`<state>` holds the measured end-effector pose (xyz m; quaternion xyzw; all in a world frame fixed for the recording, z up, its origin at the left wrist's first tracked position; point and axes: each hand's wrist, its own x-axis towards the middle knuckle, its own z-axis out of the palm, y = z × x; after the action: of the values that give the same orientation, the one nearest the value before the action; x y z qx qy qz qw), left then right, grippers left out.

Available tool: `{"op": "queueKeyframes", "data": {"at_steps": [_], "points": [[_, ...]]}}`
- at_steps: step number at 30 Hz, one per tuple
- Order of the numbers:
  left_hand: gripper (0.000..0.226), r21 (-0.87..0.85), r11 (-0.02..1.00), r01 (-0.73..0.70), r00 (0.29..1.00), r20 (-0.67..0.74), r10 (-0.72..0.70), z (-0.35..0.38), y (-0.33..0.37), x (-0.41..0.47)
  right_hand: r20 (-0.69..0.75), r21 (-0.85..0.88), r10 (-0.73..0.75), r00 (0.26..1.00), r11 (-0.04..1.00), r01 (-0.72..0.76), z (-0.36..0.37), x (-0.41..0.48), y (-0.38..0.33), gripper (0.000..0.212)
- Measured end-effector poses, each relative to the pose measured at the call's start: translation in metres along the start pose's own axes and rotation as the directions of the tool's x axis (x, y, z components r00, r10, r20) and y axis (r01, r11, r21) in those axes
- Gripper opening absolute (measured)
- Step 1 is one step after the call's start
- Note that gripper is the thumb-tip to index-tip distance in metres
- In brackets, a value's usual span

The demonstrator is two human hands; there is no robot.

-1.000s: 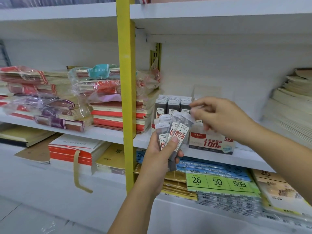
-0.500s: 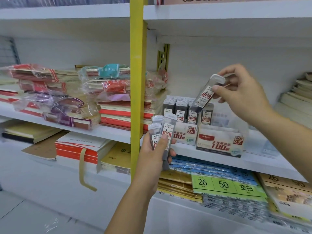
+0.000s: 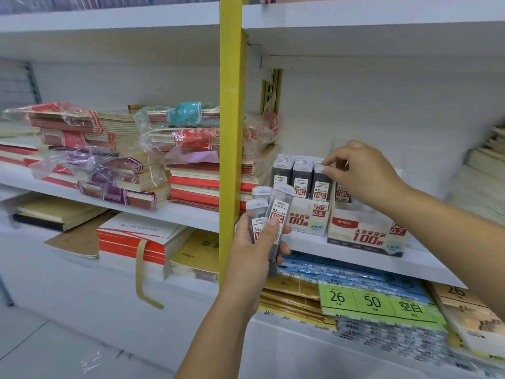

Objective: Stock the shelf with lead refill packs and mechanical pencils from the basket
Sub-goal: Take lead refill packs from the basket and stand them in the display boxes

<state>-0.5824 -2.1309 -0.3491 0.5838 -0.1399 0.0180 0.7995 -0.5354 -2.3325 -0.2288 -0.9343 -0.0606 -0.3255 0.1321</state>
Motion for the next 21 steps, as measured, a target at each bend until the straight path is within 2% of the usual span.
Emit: {"op": "queueKeyframes", "data": {"at_steps": [3, 5, 8, 11, 14, 18, 21], "points": [[0.018, 0.008, 1.000, 0.006, 1.000, 0.007, -0.006, 0.000, 0.002, 0.000, -0.018, -0.073, 0.005, 1.000, 0.997, -0.006, 0.002, -0.003, -0.002, 0.022], [0.017, 0.017, 1.000, 0.011, 1.000, 0.016, -0.011, 0.000, 0.002, -0.001, -0.062, -0.063, -0.004, 0.998, 0.998, 0.000, -0.001, -0.007, -0.006, 0.023], [0.015, 0.023, 1.000, -0.003, 0.999, 0.041, 0.002, 0.000, 0.003, -0.002, -0.075, 0.151, -0.029, 0.997, 0.988, 0.040, -0.011, -0.023, -0.021, 0.011], [0.017, 0.024, 0.999, -0.037, 0.997, 0.066, 0.035, 0.002, 0.003, -0.002, 0.135, 0.460, -0.046, 0.990, 0.887, -0.022, -0.017, -0.047, -0.042, 0.012], [0.025, 0.018, 0.998, -0.056, 0.994, 0.090, 0.054, 0.007, 0.003, -0.003, 0.288, 0.588, -0.047, 0.956, 0.797, -0.138, -0.010, -0.061, -0.052, 0.026], [0.013, 0.002, 1.000, -0.028, 0.996, 0.086, 0.028, 0.007, 0.001, -0.004, 0.214, 0.676, 0.054, 0.975, 0.713, -0.188, -0.008, -0.060, -0.051, 0.025], [0.025, -0.010, 1.000, 0.016, 0.998, 0.054, -0.015, 0.004, 0.001, -0.001, 0.016, 0.732, 0.158, 0.987, 0.671, -0.119, -0.024, -0.046, -0.040, 0.023]]}}
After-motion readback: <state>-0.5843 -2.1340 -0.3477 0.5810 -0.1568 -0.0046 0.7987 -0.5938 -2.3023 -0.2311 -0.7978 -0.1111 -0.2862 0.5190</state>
